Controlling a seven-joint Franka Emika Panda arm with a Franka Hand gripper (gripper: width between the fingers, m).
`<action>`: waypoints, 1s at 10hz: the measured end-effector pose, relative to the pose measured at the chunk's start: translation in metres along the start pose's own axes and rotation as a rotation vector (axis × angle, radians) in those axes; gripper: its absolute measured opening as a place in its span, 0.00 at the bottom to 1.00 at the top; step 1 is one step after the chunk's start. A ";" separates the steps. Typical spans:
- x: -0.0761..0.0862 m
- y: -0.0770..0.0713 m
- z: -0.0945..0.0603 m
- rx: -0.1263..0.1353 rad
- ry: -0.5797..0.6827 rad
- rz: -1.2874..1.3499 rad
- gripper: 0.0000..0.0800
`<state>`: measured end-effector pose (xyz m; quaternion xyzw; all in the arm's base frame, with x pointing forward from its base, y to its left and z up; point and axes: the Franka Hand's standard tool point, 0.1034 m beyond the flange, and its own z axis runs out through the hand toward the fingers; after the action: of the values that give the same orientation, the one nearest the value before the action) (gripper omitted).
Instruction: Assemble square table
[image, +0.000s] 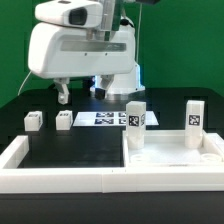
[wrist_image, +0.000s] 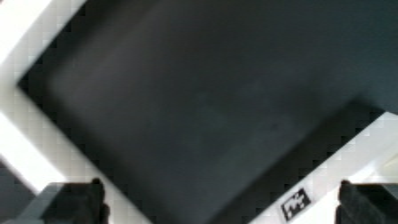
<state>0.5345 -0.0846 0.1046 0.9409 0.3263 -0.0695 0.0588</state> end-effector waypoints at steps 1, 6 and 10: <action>-0.009 -0.008 0.004 0.041 -0.055 0.042 0.81; -0.025 -0.015 0.019 0.069 -0.075 0.033 0.81; -0.032 -0.013 0.022 0.075 -0.080 0.076 0.81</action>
Offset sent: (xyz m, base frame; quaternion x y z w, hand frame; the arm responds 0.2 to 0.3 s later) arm -0.0479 -0.0240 -0.0232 0.0402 0.0029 -0.0037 0.9992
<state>0.4994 -0.0972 0.0880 0.9506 0.2847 -0.1169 0.0392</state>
